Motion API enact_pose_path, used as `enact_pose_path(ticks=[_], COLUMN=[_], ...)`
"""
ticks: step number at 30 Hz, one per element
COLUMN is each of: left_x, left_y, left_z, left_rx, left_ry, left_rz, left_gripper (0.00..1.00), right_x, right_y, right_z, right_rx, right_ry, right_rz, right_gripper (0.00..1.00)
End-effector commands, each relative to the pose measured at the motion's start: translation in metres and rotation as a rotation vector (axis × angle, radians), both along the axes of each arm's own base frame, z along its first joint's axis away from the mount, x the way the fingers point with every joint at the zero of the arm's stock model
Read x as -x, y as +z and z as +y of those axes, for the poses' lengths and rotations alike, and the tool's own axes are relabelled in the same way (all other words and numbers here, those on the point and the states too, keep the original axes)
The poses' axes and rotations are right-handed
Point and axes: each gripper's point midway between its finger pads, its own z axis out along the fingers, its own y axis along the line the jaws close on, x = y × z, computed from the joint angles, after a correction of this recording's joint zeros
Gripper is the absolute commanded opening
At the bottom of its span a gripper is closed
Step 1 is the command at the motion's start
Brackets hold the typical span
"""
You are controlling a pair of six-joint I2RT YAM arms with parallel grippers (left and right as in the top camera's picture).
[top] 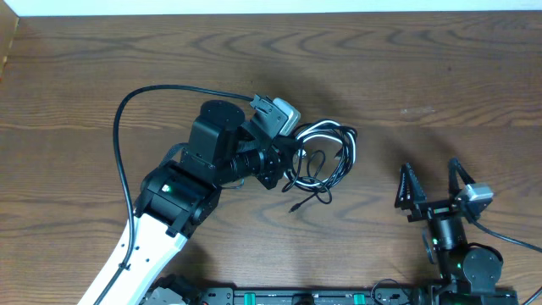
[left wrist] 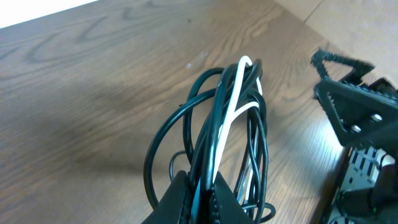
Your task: Untangle cables
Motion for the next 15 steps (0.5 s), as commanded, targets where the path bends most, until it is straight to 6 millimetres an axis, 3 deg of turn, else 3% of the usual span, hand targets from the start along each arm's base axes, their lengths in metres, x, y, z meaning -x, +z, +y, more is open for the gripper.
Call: enact_pose_path(ticks=[1,8,15], left_x=[0.005,0.000,0.009], left_y=[0.009,0.020,0.028], left_z=[-0.004,-0.008,-0.017], left_rx=[0.052,0.097,0.142], left_ry=[-0.011,-0.001,-0.073], left_rz=[0.013,-0.007,-0.005], left_gripper=[0.08,0.08,0.07], right_x=[0.008,0.014,0.004], right_y=[0.025,0.064,0.101], right_z=[0.012,0.028,0.064], right_rx=[-0.229,-0.269,-0.225], right_ry=[0.112,0.225,0.449], right_rz=[-0.002,0.006,0.114], right_gripper=[0.99,0.99,0.99])
